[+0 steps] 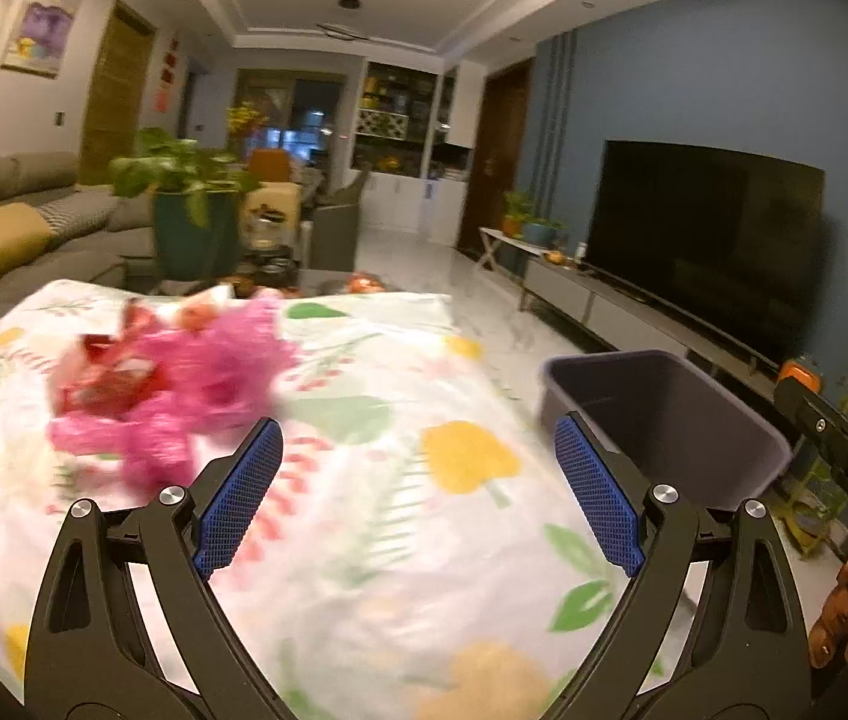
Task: Collect trash
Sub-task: 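Move both open tools back to the pink plastic bags on the table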
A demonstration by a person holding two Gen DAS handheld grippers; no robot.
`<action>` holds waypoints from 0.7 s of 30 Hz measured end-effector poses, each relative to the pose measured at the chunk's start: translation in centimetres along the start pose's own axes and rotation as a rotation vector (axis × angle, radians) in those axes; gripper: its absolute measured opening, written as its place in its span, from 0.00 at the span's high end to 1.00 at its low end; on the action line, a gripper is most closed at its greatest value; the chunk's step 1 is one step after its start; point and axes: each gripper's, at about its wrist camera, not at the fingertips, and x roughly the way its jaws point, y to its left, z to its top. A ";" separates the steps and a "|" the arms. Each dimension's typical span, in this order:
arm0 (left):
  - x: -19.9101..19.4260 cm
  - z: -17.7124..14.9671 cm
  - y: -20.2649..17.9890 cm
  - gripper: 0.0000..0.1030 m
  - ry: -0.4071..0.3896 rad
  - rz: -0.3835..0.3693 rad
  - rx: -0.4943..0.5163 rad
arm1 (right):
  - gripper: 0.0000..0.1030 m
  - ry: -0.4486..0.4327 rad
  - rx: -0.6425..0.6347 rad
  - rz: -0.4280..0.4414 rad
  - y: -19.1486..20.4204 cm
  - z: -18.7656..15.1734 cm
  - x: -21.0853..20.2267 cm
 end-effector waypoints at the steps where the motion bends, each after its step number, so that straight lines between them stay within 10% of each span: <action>1: -0.3 0.0 0.5 0.12 -0.002 0.014 -0.002 | 0.33 0.004 -0.004 0.011 0.6 -0.2 0.1; 21: -4.9 -1.0 13.4 0.12 -0.040 0.283 -0.098 | 0.33 0.065 -0.059 0.214 12.4 -2.2 2.3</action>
